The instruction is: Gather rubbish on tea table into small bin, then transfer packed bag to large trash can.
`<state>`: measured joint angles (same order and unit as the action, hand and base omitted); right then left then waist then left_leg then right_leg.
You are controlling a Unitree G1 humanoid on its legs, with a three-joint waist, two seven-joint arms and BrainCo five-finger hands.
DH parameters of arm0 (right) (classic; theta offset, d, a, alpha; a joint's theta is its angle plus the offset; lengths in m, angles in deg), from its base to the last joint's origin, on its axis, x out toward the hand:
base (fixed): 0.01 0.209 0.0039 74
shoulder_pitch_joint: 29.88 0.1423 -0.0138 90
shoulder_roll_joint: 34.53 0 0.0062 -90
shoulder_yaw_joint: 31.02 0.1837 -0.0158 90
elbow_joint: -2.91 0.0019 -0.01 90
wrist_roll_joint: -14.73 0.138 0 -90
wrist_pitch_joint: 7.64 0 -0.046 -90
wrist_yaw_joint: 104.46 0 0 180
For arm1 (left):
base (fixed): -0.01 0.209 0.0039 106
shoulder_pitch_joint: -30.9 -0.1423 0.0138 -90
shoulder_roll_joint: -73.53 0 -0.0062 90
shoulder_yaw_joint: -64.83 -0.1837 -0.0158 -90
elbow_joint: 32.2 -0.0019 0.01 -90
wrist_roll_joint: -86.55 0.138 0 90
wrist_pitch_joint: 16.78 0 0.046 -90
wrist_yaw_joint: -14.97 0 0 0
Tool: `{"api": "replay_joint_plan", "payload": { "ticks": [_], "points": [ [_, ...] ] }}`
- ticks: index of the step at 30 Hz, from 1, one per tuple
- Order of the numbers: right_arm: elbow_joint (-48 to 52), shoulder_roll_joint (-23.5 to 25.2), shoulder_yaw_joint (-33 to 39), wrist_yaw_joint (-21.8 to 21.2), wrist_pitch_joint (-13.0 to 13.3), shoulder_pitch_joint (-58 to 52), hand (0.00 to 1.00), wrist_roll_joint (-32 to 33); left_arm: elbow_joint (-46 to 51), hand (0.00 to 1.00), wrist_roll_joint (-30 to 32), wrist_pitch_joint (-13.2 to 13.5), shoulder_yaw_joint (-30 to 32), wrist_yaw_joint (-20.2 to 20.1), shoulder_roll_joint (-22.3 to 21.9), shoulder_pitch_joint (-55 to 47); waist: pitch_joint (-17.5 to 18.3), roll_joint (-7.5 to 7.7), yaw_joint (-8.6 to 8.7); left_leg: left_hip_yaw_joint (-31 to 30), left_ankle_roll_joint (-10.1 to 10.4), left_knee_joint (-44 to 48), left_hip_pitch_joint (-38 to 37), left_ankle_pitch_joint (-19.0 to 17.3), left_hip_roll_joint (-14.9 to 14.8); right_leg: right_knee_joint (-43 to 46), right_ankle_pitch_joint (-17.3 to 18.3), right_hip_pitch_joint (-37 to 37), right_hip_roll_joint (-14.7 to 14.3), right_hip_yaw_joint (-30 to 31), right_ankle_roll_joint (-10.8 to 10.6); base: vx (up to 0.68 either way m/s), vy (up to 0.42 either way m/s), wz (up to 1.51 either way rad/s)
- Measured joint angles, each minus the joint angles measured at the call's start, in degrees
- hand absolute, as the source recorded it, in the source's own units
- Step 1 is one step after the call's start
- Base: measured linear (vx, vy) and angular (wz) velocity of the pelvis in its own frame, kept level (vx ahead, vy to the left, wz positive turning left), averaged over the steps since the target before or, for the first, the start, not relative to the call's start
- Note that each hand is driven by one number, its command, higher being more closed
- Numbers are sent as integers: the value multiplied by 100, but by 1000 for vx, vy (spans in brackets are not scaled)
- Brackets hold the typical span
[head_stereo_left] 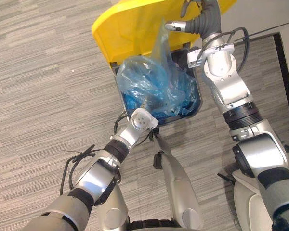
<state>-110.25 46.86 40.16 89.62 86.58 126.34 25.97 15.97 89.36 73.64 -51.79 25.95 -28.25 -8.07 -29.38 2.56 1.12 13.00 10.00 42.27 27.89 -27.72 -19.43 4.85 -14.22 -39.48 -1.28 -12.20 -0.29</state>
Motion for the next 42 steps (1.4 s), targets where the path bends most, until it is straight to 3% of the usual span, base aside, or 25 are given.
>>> {"api": "replay_joint_plan", "payload": {
  "ticks": [6, 15, 19, 23, 28, 32, 36, 40, 41, 42],
  "points": [
    [64, 234, 60, 16, -7, -240, 0, -22, 9, 0, 289, -92, 308, 140, -226, 4, 48, 72, -7, 22, 54, -7, -51, 32, 8, 104, 6, -4, 13, 1, -5, 1, -17, -1],
    [75, 486, 77, -6, -73, -1241, 0, -356, 64, 0, 612, -214, 491, 258, -222, -226, 325, 273, -84, -102, 76, -467, -509, 282, 196, 91, 63, 396, 145, -54, -36, -14, -27, 14],
    [64, 488, 240, -65, -95, -1755, 0, -472, 298, 0, 621, -250, 500, 257, -134, -592, 329, 274, -119, -226, 59, -760, -836, 433, 311, 47, 145, 724, 240, -184, -57, 0, -40, 23],
    [73, 491, 310, -206, -114, -2543, 0, -767, 1050, 0, 614, -223, 698, 247, 169, -1582, 566, 316, -176, -286, -19, -1011, -1113, 509, 385, -40, 171, 969, 273, -248, -79, -6, -33, 12],
    [100, 653, 767, -507, -349, -3838, 0, -1150, 1405, 0, 604, -177, 1224, 71, 472, -3215, 778, 294, -230, -309, -116, -1411, -1774, 609, 518, -138, 243, 1554, 361, -293, -140, 12, 3, 10],
    [380, 843, 1058, -662, -403, -4842, 0, -1344, 1303, 0, 607, -98, 1630, -158, 615, -4196, 932, 293, -283, -313, -184, -1602, -2069, 652, 673, -140, 277, 1771, 465, -280, -188, 1, 29, 5],
    [658, 1147, 1248, -835, -412, -5850, 0, -1389, 349, 0, 633, -130, 2217, -366, 622, -4919, 1145, 286, -266, -239, -191, -1730, -2432, 658, 796, -110, 327, 2015, 544, -175, -260, -2, 63, -7],
    [610, 1379, 1388, -979, -412, -6656, 0, -1590, -505, 0, 717, -256, 2805, -369, 646, -5321, 1179, 331, -144, -128, -200, -1732, -2683, 661, 968, 177, 439, 2082, 738, -38, -459, -64, 73, -5],
    [568, 1406, 1390, -996, -413, -6910, 0, -1627, -514, 0, 734, -256, 2949, -365, 676, -5415, 1214, 379, -115, -114, -225, -1734, -2720, 701, 1059, 295, 635, 2024, 811, 2, -599, -109, 64, -7],
    [396, 1445, 1416, -1025, -412, -7039, 0, -1695, -648, 0, 759, -253, 3021, -359, 656, -5468, 1236, 288, -98, -77, -302, -1895, -2776, 838, 967, 520, 1138, 2007, 830, -58, -898, -113, 34, -15]
  ]
}}
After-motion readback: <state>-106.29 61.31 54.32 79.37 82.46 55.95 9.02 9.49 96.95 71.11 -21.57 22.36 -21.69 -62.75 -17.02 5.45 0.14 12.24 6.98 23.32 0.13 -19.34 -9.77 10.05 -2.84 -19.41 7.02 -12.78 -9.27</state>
